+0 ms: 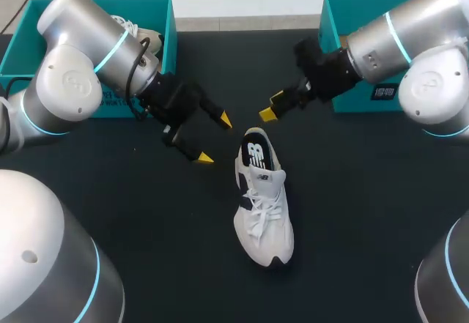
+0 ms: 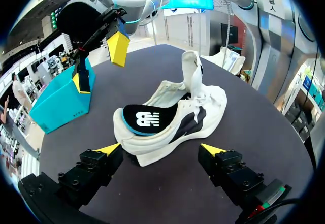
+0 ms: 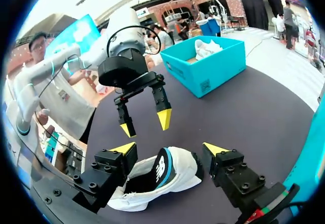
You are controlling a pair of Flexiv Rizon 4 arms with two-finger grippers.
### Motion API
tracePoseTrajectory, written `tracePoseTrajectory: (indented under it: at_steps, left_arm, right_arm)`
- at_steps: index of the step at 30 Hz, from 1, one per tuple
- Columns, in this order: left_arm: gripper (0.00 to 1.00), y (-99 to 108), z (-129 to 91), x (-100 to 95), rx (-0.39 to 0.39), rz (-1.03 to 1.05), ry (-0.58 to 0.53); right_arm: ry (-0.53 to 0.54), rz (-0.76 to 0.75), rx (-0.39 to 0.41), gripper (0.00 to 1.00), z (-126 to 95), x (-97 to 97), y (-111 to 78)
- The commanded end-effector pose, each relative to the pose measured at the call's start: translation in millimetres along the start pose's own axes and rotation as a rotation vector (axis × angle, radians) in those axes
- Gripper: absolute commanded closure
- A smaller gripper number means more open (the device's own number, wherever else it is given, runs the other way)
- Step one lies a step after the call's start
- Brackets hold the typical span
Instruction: Take the shoe out of the shoebox, open the shoe tongue, remove and reinsert the insole, then place the shoe into the shoebox
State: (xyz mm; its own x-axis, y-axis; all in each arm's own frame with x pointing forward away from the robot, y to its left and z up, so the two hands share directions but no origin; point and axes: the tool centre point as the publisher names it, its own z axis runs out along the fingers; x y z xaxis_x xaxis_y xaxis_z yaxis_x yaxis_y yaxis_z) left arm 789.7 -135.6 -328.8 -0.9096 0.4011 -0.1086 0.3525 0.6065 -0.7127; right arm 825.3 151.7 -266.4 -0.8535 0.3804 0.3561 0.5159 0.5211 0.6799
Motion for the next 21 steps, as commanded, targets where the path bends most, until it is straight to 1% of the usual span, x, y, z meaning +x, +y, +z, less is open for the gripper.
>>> tracePoseTrajectory:
  at_steps: [1,2,4,5,6,7,21]
  left_arm:
    - [0.00,-0.3,-0.2,1.0,-0.002,0.000,-0.001]
    - [0.00,-0.3,-0.2,1.0,-0.002,0.000,-0.001]
    - [0.00,-0.3,-0.2,1.0,-0.002,0.000,-0.001]
    - [0.00,-0.3,-0.2,1.0,-0.002,0.000,-0.001]
    - [0.00,-0.3,-0.2,1.0,-0.002,0.000,-0.001]
    - [0.00,-0.3,-0.2,1.0,-0.002,0.000,-0.001]
    - [0.00,-0.3,-0.2,1.0,-0.002,0.000,-0.001]
  right_arm:
    - [-0.109,0.020,0.005,0.39,-22.6,12.5,-6.6]
    - [-0.122,0.031,0.009,0.49,-24.9,12.5,-7.8]
    - [-0.149,0.051,0.006,0.60,-27.8,11.5,-10.9]
    - [-0.159,0.058,-0.003,0.71,-28.2,11.6,-11.6]
    - [-0.186,0.055,-0.013,1.00,-28.4,12.1,-12.0]
    - [-0.202,0.036,-0.015,1.00,-28.7,12.3,-11.5]
    - [-0.202,0.036,-0.015,1.00,-28.7,12.3,-11.5]
